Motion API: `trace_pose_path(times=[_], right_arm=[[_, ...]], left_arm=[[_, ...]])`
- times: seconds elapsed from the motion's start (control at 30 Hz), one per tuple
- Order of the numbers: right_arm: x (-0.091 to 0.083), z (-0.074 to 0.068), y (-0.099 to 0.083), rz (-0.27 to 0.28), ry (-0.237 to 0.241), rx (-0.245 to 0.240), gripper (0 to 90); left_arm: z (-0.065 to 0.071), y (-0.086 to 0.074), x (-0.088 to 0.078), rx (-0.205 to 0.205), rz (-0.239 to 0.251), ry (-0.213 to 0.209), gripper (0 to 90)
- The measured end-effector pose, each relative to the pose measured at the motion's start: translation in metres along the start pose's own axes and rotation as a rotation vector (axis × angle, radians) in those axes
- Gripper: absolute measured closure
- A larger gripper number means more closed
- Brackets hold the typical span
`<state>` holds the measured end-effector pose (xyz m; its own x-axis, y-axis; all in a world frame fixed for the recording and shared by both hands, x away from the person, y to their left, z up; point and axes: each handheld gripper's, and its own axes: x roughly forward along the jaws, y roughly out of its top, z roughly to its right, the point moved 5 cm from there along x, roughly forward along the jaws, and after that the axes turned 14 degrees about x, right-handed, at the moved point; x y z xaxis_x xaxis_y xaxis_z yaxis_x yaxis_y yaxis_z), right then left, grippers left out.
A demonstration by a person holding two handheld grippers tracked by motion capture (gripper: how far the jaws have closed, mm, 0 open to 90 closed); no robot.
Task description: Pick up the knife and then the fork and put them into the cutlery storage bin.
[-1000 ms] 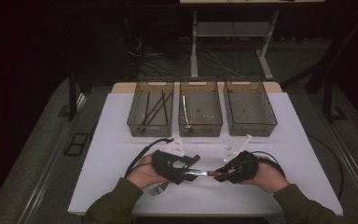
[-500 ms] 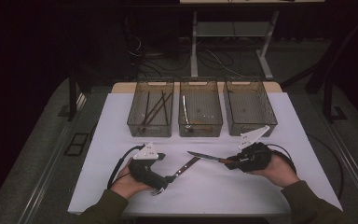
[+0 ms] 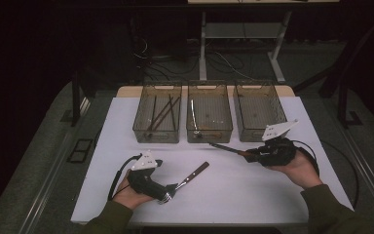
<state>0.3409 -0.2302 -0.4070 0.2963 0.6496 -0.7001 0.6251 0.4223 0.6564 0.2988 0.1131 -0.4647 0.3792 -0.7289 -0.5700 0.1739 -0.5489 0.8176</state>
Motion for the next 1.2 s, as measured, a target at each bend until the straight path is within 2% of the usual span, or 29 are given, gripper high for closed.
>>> trace_pose_path(times=[0.2, 0.27, 0.4, 0.53, 0.73, 0.87, 1.1, 1.2], right_arm=[[-0.016, 0.011, 0.01, 0.051, -0.02, 0.039, 75.6], [-0.019, 0.014, 0.014, 0.068, -0.011, 0.056, 75.6], [-0.023, 0.021, 0.023, 0.086, -0.037, 0.074, 75.6], [-0.029, 0.032, 0.032, 0.107, -0.058, 0.114, 75.6], [-0.036, 0.054, 0.043, 0.118, -0.125, 0.166, 75.6], [-0.04, 0.069, 0.047, 0.143, -0.148, 0.208, 75.6], [-0.042, 0.096, 0.047, 0.158, -0.221, 0.277, 75.6], [-0.04, 0.109, 0.045, 0.153, -0.269, 0.306, 75.6]], left_arm=[[0.001, -0.001, 0.001, 0.01, -0.015, 0.008, 0.0], [0.0, -0.001, 0.002, 0.006, -0.014, 0.008, 0.0], [0.001, -0.001, 0.002, -0.002, -0.014, 0.002, 0.0], [0.001, -0.001, 0.001, 0.002, -0.016, 0.002, 0.5], [0.0, 0.0, 0.001, -0.005, -0.015, 0.013, 0.3], [0.0, 0.0, 0.001, -0.005, -0.019, 0.015, 0.0], [0.0, 0.0, 0.001, -0.01, -0.016, 0.022, 0.0], [0.001, 0.001, 0.001, -0.019, -0.008, 0.024, 0.0]])
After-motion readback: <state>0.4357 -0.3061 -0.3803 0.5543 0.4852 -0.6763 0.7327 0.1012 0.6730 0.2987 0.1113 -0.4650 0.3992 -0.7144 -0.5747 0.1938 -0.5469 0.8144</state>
